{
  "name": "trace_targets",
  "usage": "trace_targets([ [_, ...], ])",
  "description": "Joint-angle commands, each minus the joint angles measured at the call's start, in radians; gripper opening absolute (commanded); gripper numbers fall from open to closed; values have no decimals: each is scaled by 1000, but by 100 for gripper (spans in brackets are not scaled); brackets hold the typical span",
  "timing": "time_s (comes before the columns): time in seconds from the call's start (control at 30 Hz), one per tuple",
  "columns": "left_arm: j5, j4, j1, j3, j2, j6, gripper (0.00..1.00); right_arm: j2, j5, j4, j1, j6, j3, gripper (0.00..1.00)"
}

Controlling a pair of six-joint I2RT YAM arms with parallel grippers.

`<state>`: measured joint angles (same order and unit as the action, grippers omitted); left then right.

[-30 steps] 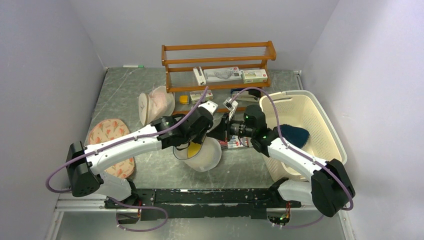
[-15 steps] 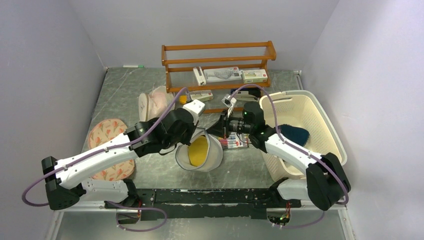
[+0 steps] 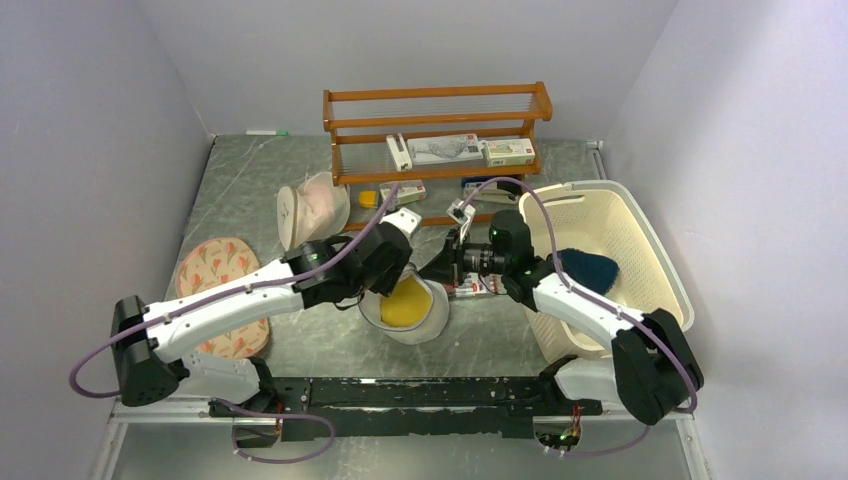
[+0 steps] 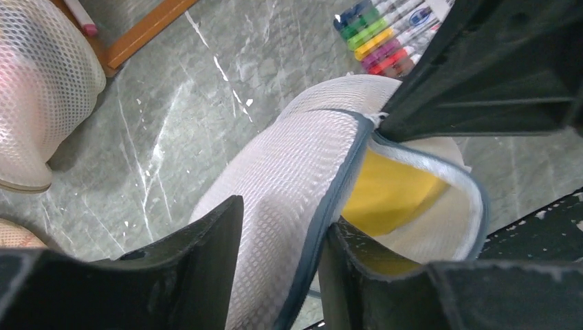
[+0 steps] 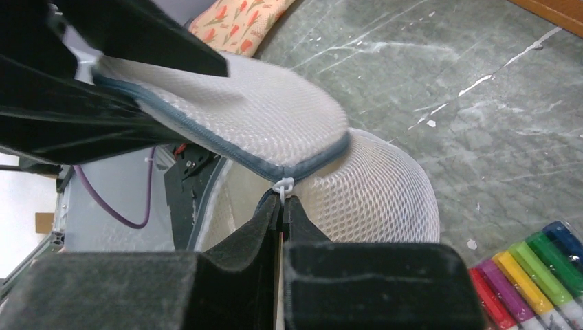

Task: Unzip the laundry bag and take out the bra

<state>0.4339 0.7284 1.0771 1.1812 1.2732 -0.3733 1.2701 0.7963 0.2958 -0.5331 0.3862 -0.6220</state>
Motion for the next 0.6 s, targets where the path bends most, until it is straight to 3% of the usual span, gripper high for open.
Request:
trace_targets([
  [0.0, 17, -6, -5, 44, 65, 48, 56, -70, 11, -5, -3, 16, 20, 0],
  [0.3, -15, -27, -5, 96, 126, 82, 59, -94, 13, -41, -14, 3, 7, 0],
  [0.57, -26, -31, 7, 83, 19, 132, 15, -75, -23, -35, -12, -11, 4, 0],
])
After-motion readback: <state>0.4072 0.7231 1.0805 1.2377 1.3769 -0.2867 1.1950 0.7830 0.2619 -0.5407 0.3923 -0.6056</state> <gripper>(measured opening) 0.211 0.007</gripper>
